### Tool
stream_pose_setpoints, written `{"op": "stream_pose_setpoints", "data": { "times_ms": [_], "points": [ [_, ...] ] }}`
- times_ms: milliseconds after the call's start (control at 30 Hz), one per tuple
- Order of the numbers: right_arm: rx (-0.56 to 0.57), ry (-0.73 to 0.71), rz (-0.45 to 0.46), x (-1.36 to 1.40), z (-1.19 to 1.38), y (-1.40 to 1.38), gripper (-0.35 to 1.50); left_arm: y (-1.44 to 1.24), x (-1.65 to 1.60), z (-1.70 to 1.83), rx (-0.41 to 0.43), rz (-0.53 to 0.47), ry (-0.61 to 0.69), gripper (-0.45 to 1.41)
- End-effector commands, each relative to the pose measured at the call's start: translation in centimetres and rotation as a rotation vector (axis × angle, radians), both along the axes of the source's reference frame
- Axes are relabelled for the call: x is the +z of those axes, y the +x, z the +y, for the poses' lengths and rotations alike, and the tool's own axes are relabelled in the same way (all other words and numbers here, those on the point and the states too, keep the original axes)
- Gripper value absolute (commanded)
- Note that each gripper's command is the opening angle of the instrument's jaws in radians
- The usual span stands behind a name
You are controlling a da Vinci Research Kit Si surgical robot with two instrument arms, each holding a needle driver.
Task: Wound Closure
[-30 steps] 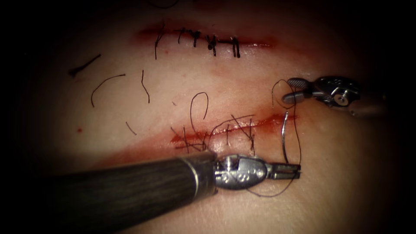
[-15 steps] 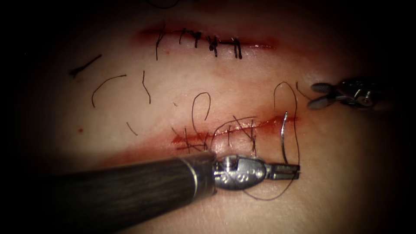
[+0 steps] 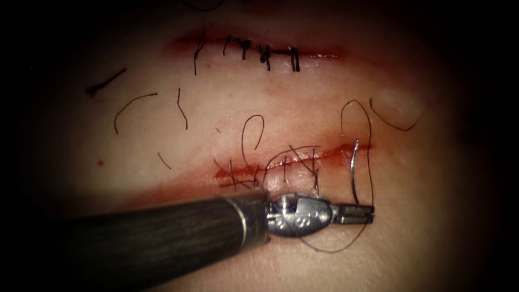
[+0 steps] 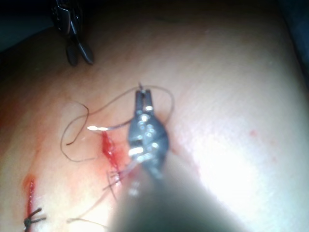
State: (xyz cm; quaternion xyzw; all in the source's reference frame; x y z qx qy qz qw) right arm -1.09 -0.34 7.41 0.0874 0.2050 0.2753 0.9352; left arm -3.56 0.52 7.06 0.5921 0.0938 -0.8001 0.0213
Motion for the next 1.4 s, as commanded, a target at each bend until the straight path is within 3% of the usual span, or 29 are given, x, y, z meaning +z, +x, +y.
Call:
{"op": "stream_pose_setpoints", "data": {
  "times_ms": [33, 100, 333, 467, 533, 633, 867, 1033, 1200, 1300, 1400],
  "points": [
    [0.028, -0.020, 0.006, -0.08, -0.11, -0.03, 0.73, -0.06, 0.06, -0.03, 0.002, -0.002, 0.002, -0.45],
    [0.058, -0.022, 0.060, -0.24, -0.19, -0.01, 0.84, -0.06, 0.06, -0.03, 0.001, -0.001, 0.002, -0.45],
    [0.087, 0.082, 0.415, -0.87, -0.47, 0.66, 0.76, -0.08, 0.05, -0.03, 0.000, 0.000, 0.002, -0.45],
    [0.066, 0.081, 0.482, -0.98, -0.61, 1.13, 0.79, -0.07, 0.03, -0.03, 0.000, -0.001, 0.003, -0.45],
    [0.050, 0.080, 0.506, -0.91, -0.66, 1.38, 0.76, -0.07, 0.04, -0.03, 0.000, -0.001, 0.003, -0.45],
    [0.039, 0.067, 0.522, -0.75, -0.68, 1.54, 0.74, -0.06, 0.03, -0.03, 0.001, -0.002, 0.004, -0.45],
    [0.032, 0.053, 0.497, -0.31, -0.75, 1.74, 0.76, -0.06, 0.03, -0.02, -0.001, 0.000, 0.003, -0.45],
    [0.116, 0.175, 0.550, -0.21, -0.72, 1.89, 0.68, -0.05, 0.04, -0.02, -0.001, 0.000, 0.003, -0.45],
    [0.129, 0.218, 0.576, -0.07, -0.58, 1.96, 0.68, -0.04, 0.04, -0.02, 0.000, 0.000, 0.003, -0.45],
    [0.149, 0.239, 0.574, -0.06, -0.59, 1.95, 0.68, -0.04, 0.04, -0.02, -0.001, 0.000, 0.003, -0.45],
    [0.210, 0.318, 0.631, -0.09, -0.62, 1.94, 0.68, -0.04, 0.04, -0.02, -0.001, 0.000, 0.003, -0.45]
  ]
}}
